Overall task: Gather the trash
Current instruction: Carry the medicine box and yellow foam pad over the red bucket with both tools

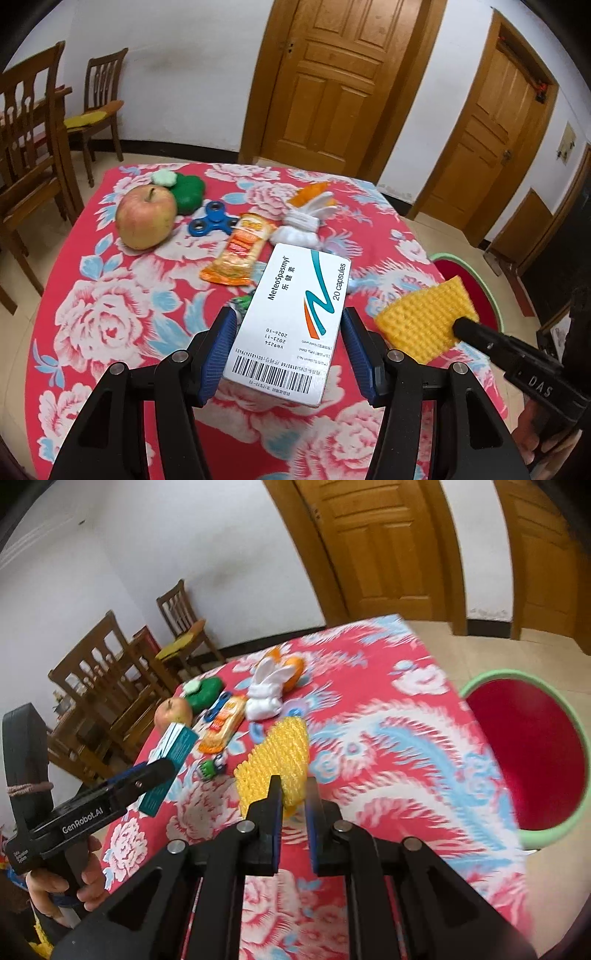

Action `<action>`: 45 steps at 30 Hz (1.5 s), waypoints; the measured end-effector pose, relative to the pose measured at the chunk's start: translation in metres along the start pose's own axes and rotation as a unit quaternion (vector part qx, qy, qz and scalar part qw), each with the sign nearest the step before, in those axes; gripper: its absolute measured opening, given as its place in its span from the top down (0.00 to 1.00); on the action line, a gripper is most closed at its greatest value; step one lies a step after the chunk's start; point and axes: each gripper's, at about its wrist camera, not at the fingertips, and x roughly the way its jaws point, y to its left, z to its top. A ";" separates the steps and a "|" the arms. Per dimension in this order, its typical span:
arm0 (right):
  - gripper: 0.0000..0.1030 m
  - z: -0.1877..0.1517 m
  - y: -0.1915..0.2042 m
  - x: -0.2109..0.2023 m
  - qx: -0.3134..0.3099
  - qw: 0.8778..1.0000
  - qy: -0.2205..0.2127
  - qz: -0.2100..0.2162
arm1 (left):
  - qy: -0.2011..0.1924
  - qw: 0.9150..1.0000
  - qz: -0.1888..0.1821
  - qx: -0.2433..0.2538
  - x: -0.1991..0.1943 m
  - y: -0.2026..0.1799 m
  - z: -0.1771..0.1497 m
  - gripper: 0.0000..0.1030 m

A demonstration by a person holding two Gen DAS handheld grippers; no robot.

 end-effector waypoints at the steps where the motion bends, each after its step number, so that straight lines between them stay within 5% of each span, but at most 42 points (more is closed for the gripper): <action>1: 0.87 0.000 -0.003 -0.005 0.002 1.000 -0.005 -0.003 | 0.000 1.000 -0.002 0.003 -0.001 -0.004 0.000 0.42; 20: 0.87 0.001 -0.098 -0.076 0.089 0.988 -0.089 -0.086 | 0.018 0.995 -0.065 0.073 0.016 -0.090 0.001 0.42; 45: 0.86 -0.008 -0.214 -0.060 0.183 0.964 -0.070 -0.177 | 0.062 0.975 -0.129 0.169 0.092 -0.208 0.014 0.42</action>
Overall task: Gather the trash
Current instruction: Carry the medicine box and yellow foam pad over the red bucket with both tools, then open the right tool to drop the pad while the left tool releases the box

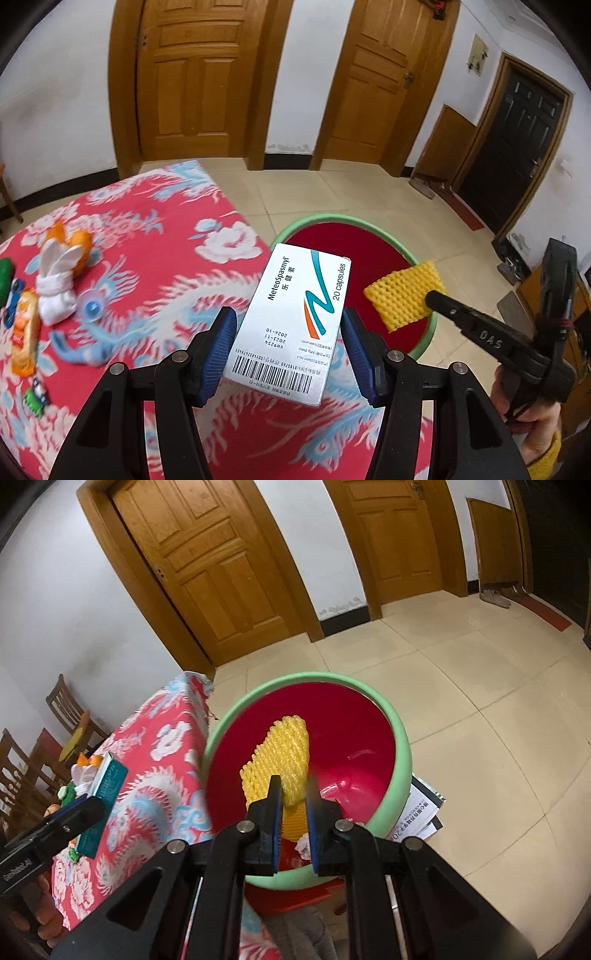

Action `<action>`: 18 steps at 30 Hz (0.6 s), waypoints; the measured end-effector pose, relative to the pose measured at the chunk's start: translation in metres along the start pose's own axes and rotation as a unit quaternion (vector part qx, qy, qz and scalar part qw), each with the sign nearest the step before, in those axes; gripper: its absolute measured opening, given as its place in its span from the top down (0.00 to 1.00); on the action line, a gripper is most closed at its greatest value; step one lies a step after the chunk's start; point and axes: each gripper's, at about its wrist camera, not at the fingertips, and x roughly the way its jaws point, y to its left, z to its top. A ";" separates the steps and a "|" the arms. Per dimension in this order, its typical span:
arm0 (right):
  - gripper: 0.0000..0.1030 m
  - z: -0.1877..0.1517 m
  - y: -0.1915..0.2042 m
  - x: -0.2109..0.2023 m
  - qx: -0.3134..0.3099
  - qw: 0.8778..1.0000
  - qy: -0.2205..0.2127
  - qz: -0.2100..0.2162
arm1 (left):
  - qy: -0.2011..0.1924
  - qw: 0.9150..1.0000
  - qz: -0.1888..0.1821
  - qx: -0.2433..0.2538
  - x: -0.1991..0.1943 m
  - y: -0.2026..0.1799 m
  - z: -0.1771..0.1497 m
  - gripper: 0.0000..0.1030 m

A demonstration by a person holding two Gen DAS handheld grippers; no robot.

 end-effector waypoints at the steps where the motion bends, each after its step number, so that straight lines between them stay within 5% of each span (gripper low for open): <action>1: 0.86 0.001 -0.002 0.002 0.001 1.000 0.001 -0.001 | 0.001 1.000 -0.001 0.003 0.003 -0.002 0.002 0.42; 7: 0.85 0.005 -0.007 0.015 -0.004 1.000 0.004 -0.009 | 0.012 1.000 -0.007 0.011 0.021 -0.010 0.008 0.42; 11: 0.67 0.008 -0.010 0.019 -0.004 1.000 0.003 -0.012 | 0.019 1.000 -0.011 0.017 0.030 -0.015 0.011 0.42; 18: 0.64 0.011 -0.019 0.013 0.007 1.000 -0.009 -0.009 | 0.028 0.999 -0.017 0.033 0.045 -0.027 0.019 0.42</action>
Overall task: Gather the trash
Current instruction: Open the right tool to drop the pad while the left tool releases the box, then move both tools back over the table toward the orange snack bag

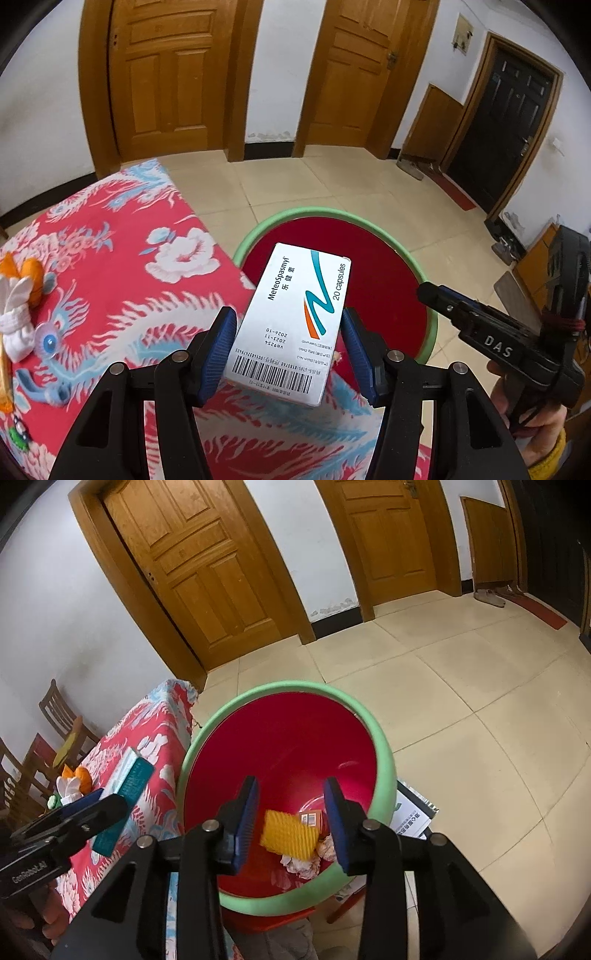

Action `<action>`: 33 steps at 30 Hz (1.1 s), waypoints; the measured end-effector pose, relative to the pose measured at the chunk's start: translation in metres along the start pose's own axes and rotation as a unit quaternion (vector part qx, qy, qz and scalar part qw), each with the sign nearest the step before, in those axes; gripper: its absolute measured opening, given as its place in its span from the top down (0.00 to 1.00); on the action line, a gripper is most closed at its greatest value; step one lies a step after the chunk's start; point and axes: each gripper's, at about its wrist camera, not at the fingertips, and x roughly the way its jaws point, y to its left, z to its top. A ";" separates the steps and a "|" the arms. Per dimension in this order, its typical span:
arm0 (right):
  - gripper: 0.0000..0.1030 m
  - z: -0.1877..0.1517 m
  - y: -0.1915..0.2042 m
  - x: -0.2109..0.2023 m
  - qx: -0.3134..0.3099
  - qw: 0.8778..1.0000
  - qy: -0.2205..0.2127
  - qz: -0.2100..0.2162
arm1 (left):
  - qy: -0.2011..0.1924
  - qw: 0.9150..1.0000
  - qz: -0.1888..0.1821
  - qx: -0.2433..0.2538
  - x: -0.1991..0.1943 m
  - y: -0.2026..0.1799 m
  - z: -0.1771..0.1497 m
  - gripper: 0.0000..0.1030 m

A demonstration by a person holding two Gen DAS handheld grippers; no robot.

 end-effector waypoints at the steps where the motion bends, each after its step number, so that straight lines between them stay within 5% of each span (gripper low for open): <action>1: 0.64 0.001 -0.002 -0.002 0.002 1.000 -0.003 -0.001 | 0.002 1.000 -0.002 0.005 0.003 -0.003 0.001 0.42; 9: 0.63 0.004 -0.015 -0.016 0.014 1.000 -0.020 -0.018 | 0.020 0.999 -0.021 0.023 0.025 -0.019 0.005 0.42; 16: 0.63 0.001 -0.021 -0.020 0.025 0.999 -0.020 -0.020 | -0.004 0.998 0.005 0.060 0.025 -0.038 0.004 0.36; 18: 0.63 0.001 -0.021 -0.021 0.025 0.999 -0.020 -0.019 | -0.009 0.999 0.001 0.052 0.025 -0.035 0.006 0.28; 33: 0.63 -0.003 -0.011 -0.030 0.014 1.000 -0.022 -0.010 | -0.022 1.000 0.010 0.011 0.002 -0.017 0.001 0.28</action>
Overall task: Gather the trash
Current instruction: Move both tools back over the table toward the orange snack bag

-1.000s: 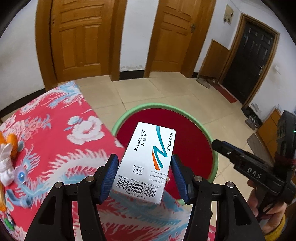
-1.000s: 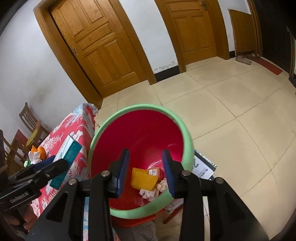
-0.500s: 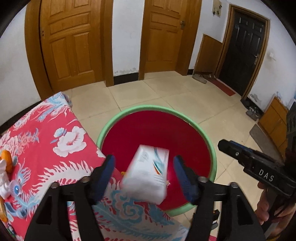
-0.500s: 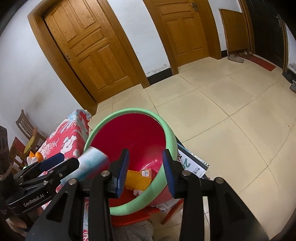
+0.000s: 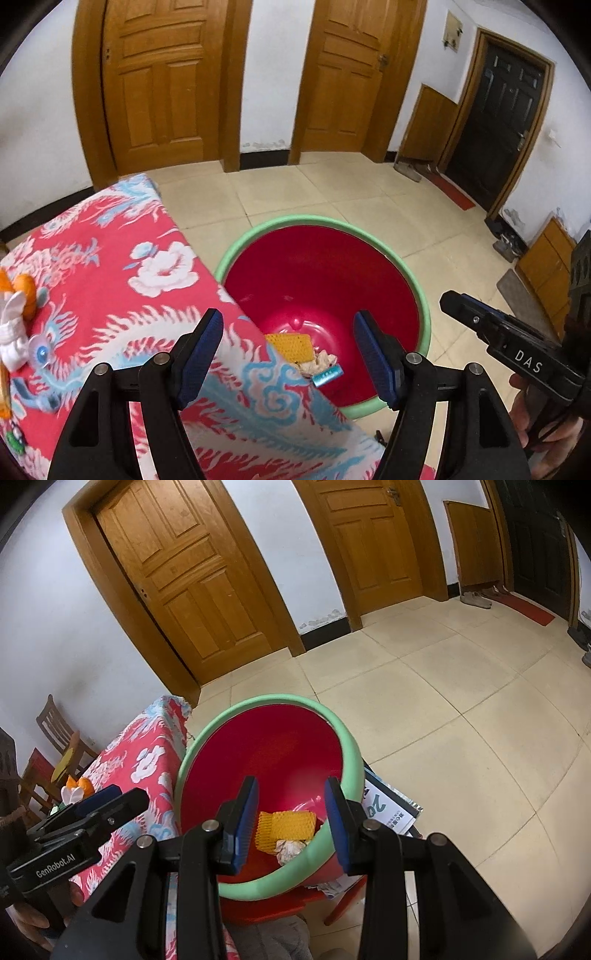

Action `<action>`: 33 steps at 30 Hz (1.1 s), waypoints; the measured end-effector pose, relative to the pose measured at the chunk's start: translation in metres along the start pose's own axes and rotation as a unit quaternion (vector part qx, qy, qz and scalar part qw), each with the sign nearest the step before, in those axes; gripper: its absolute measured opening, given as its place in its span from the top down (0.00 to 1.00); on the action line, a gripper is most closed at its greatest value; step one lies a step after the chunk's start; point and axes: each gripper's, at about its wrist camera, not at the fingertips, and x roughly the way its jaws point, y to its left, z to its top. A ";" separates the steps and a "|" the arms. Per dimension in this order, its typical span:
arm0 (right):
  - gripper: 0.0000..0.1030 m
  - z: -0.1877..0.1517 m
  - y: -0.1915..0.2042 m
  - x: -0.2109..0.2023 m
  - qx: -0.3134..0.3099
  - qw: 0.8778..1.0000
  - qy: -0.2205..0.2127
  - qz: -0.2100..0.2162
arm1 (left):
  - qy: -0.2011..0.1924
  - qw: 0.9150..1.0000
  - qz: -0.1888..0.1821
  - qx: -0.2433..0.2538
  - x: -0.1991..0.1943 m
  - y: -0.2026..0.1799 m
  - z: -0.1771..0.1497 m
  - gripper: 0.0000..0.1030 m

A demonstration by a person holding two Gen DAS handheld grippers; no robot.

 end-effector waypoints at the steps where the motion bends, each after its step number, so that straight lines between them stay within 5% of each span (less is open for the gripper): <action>1: 0.63 0.000 0.002 -0.001 -0.002 1.000 0.000 0.001 | -0.002 1.000 0.003 -0.002 -0.003 0.002 -0.001 0.28; 33: 0.63 -0.029 0.105 -0.004 -0.075 0.993 0.049 0.078 | -0.034 0.984 0.130 -0.115 -0.098 0.140 -0.042 0.28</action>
